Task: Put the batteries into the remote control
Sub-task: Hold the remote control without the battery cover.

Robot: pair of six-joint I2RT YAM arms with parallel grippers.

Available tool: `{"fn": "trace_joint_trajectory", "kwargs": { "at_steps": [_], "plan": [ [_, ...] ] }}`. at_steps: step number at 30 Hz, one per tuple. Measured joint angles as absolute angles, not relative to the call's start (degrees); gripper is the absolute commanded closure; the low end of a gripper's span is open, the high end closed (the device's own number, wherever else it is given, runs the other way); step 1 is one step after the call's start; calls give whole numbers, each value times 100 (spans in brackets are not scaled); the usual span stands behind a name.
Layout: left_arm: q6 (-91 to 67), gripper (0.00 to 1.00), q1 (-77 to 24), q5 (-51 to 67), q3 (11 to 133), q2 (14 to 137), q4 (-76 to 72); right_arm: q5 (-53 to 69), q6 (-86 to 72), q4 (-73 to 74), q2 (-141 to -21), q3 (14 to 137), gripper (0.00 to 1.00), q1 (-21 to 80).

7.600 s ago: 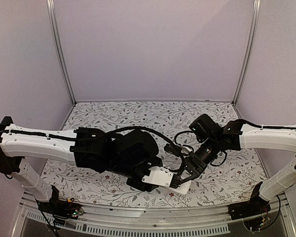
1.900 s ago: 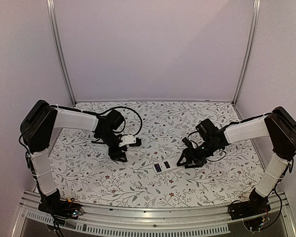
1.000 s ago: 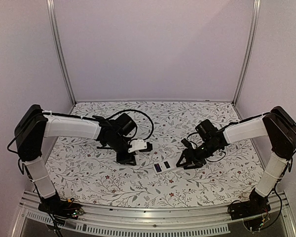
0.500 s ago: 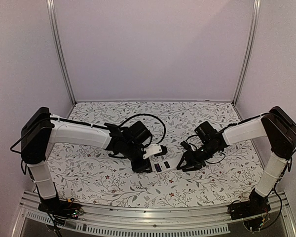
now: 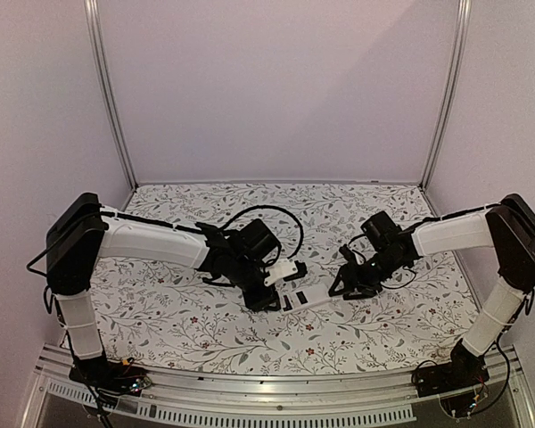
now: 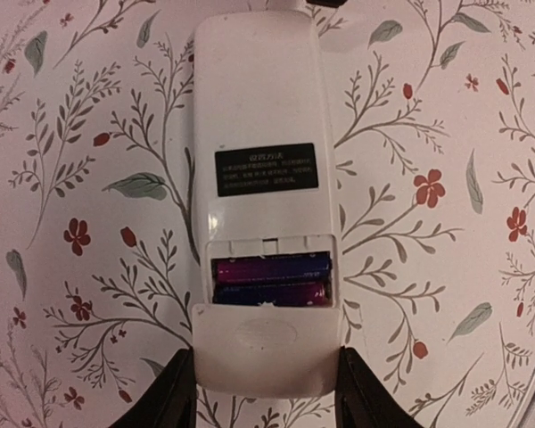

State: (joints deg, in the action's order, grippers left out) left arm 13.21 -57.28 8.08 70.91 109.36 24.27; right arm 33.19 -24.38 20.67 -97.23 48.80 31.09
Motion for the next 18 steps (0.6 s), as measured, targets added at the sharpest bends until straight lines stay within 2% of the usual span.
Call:
{"fn": "trace_joint_trajectory", "kwargs": {
  "at_steps": [18],
  "plan": [
    [1297,52,-5725,810,7087,10943,2427,3612,-2523,1747,-10311,5334,57,3312]
  ]
}}
